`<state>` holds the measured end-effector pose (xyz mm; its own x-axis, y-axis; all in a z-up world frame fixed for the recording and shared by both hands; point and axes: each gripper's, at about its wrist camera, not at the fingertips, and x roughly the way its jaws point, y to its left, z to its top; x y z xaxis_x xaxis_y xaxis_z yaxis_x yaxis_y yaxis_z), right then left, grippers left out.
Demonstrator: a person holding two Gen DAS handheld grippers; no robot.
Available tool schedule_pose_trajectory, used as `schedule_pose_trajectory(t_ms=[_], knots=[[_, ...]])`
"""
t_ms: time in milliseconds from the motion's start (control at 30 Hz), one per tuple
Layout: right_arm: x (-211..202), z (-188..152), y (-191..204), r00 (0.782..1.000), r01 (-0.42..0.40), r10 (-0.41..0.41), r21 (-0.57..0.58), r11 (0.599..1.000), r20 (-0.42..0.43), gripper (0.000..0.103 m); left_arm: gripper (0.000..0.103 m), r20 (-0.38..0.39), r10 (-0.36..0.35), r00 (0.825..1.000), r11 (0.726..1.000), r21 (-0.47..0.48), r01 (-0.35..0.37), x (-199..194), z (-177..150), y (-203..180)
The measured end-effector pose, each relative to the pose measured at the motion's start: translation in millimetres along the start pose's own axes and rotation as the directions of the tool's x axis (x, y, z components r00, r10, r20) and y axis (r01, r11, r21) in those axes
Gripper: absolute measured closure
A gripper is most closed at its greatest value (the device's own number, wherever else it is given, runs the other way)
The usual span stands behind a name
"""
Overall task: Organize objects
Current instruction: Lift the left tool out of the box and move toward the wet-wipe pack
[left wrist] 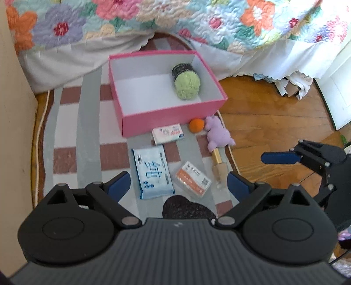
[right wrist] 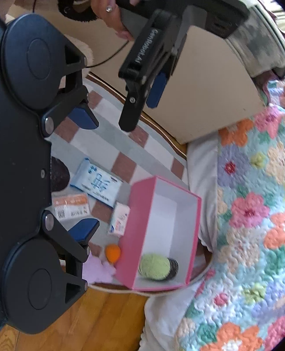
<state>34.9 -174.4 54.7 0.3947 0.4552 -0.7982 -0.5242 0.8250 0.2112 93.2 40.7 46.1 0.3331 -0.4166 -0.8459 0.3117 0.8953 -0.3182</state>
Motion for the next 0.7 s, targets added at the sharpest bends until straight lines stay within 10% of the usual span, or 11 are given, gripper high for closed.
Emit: schedule_pose_trajectory(t_ms=[700], knots=[[164,-60,12,0.995,-0.044,0.041,-0.035,0.998,-0.094,0.013,0.014,-0.084,0.002,0.996,0.992,-0.123,-0.012,133,-15,53]])
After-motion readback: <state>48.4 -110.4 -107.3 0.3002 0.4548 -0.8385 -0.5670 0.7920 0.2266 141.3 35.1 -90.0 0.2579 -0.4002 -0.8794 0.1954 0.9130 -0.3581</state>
